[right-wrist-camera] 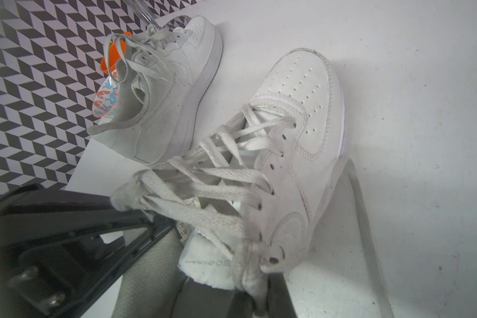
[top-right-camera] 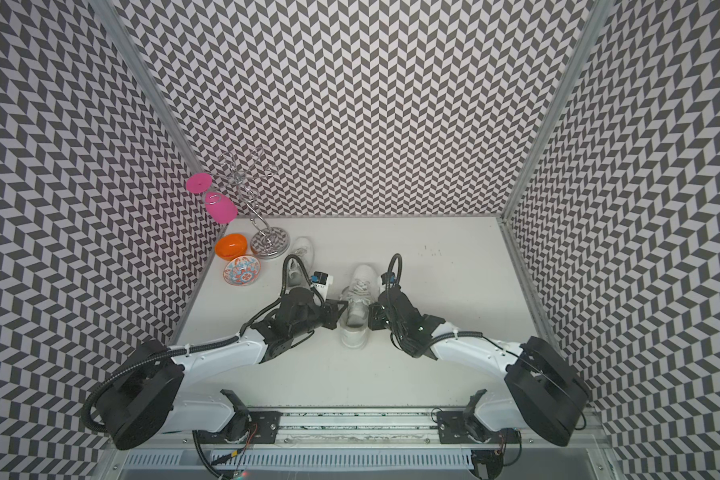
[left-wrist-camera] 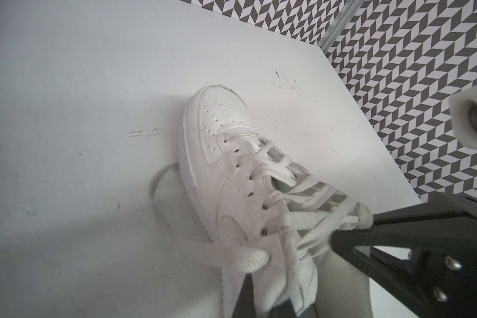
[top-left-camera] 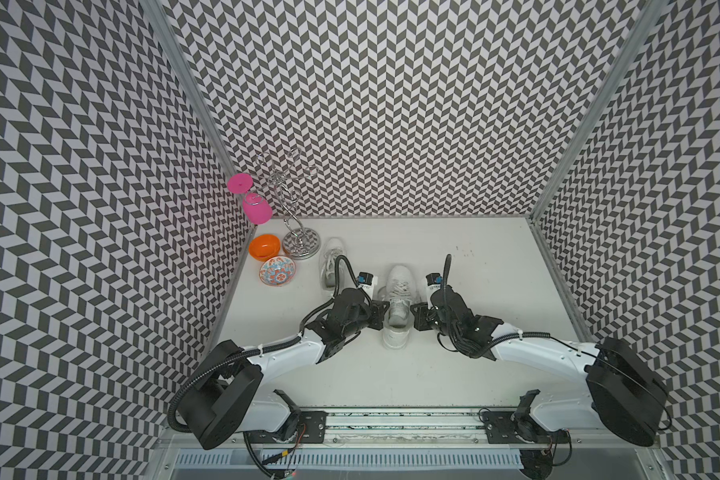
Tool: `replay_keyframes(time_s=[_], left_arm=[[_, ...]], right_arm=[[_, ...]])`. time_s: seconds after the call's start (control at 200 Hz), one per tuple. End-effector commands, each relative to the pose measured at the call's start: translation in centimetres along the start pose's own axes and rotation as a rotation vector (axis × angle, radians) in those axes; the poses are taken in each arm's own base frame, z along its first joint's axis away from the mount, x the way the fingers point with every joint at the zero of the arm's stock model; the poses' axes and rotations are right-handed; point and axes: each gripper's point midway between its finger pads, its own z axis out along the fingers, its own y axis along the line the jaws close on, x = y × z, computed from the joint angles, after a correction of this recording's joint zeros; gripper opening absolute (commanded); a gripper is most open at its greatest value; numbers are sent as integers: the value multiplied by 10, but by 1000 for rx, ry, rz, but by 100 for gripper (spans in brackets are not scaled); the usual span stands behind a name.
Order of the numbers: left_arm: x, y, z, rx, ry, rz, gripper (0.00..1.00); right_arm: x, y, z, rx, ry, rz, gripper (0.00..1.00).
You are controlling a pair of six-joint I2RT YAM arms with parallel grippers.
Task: Remove the insole from the shoe
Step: Adjust the shoe at the center of the board.
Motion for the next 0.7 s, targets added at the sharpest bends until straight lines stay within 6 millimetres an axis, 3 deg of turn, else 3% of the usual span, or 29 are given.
replay_keyframes(time_s=[0.0, 0.105, 0.25, 0.315, 0.395, 0.586, 0.696], left_arm=[[-20, 46, -7, -189, -92, -36, 0], [-19, 37, -3, -174, -83, 5, 0], [-17, -9, 4, -11, -76, 87, 0], [-16, -30, 4, 37, -78, 130, 0], [-17, -44, 2, 45, -93, 181, 0], [-24, -34, 3, -54, -83, 158, 0], [-27, -41, -1, -22, -96, 158, 0]], right_arm=[[12, -78, -5, 302, -4, 48, 0], [16, -52, 5, 157, 30, -27, 0], [13, -22, 6, 94, 20, -203, 0], [7, -20, 3, 103, 3, -255, 12], [-2, -22, -4, 137, -23, -306, 33], [-5, -5, -21, 67, -37, -428, 65], [3, 8, -21, 18, -16, -440, 75]])
